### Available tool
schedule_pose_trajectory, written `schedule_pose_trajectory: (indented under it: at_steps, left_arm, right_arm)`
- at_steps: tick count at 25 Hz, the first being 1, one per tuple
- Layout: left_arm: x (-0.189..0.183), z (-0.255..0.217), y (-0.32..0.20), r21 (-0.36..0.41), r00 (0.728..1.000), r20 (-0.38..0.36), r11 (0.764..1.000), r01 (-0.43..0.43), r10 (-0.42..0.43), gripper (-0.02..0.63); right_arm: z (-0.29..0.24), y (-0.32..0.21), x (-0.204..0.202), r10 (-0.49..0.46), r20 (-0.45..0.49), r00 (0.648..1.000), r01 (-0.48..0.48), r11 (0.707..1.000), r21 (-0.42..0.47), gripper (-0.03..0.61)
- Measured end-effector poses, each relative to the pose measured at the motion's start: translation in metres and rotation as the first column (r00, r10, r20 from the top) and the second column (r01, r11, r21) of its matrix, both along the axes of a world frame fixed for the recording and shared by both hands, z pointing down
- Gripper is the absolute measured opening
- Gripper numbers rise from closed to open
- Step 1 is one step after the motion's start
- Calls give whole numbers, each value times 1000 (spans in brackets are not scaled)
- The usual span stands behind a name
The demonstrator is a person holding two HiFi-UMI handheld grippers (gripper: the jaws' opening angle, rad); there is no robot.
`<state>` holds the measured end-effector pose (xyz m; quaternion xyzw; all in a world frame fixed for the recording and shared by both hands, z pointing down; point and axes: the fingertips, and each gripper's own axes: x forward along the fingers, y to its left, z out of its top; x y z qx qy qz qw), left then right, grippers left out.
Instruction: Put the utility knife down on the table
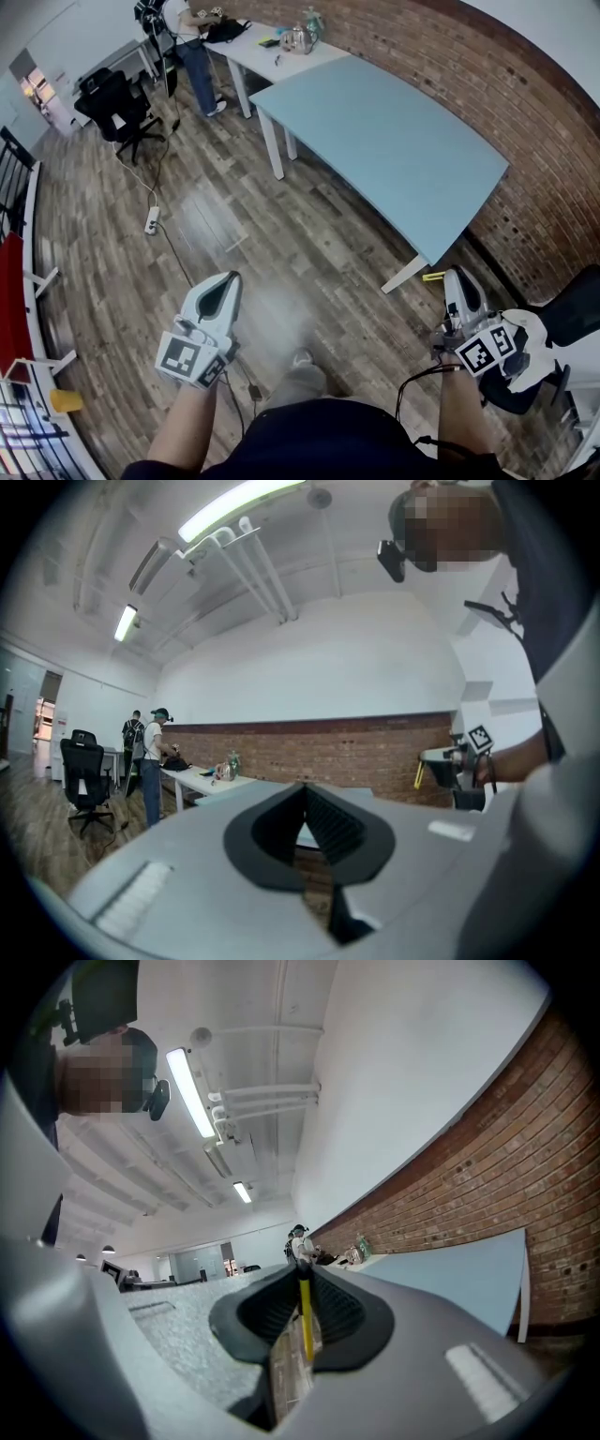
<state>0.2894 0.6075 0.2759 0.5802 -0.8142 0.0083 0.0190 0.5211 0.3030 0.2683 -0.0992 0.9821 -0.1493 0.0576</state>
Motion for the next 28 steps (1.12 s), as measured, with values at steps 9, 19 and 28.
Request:
schedule_pose_trajectory:
  at_steps: [9, 19, 28]
  left_arm:
    - [-70, 0, -13, 0, 998, 17, 998, -61, 61, 3]
    - [-113, 15, -36, -15, 994, 5, 994, -106, 106, 3]
    - [-169, 13, -78, -54, 997, 42, 997, -56, 58, 3]
  right_arm:
    - [-8, -3, -70, 37, 13, 999, -37, 999, 26, 46]
    - [-19, -4, -120, 43, 30, 999, -44, 998, 52, 46]
    - [-8, -60, -180, 4, 57, 998, -6, 1000, 24, 46]
